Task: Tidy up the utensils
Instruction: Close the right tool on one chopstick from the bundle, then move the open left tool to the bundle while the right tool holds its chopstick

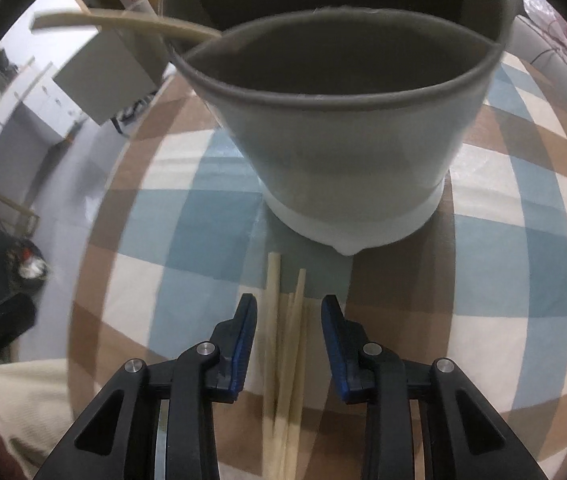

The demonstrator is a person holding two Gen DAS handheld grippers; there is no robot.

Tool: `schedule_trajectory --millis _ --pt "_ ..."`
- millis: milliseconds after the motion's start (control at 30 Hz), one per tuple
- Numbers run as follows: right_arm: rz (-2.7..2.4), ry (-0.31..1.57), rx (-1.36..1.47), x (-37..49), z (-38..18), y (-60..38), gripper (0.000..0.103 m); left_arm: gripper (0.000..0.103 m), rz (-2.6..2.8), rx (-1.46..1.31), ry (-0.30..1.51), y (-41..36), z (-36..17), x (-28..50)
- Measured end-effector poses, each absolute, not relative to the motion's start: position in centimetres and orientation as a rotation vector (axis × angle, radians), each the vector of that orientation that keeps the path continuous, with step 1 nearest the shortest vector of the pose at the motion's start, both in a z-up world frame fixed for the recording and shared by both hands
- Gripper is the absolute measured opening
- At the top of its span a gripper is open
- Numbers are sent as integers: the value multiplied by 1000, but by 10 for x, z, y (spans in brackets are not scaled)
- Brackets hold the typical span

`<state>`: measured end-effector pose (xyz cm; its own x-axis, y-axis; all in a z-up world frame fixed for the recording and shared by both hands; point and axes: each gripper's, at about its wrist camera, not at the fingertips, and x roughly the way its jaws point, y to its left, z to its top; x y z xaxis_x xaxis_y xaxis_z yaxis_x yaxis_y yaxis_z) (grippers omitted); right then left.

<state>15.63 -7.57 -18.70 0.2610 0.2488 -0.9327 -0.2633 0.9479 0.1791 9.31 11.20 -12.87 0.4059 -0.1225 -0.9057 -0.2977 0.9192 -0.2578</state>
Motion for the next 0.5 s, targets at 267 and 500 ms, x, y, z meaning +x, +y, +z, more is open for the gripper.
schedule_trajectory --millis 267,500 --pt "333 1240 11 157 -185 -81 4 83 122 -414 1167 113 -132 94" --pt "322 1206 86 154 -174 -99 4 83 116 -407 1180 107 -133 96"
